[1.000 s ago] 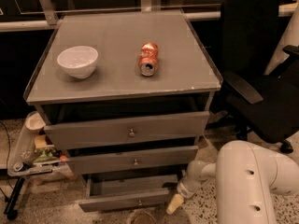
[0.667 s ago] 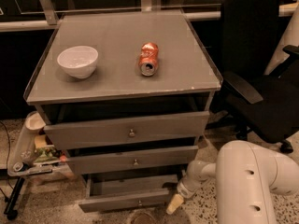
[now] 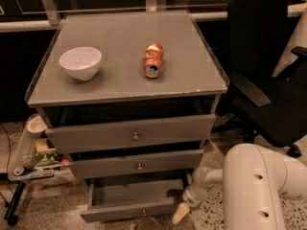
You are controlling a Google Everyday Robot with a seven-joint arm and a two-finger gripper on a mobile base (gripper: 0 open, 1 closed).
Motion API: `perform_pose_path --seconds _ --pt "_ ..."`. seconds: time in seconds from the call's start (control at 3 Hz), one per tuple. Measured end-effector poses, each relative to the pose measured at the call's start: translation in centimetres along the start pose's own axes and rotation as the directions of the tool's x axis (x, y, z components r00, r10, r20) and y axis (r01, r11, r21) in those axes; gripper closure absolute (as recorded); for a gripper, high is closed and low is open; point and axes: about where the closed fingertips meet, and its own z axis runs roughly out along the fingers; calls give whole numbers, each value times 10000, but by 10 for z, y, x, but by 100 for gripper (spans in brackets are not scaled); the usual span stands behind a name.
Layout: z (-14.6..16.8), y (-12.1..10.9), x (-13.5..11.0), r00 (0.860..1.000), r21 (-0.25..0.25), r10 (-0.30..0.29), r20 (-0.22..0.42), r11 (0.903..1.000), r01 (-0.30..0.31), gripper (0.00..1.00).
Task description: Open bottom drawer
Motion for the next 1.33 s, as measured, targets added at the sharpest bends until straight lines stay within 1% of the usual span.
perform_pose_path --seconds 0.33,0.67,1.33 --pt "-1 1 -1 10000 -2 0 -1 10000 0 0" --pt "2 6 -2 10000 -132 -39 -85 9999 38 0" --pt "8 23 11 9987 -526 -32 -500 9986 6 0"
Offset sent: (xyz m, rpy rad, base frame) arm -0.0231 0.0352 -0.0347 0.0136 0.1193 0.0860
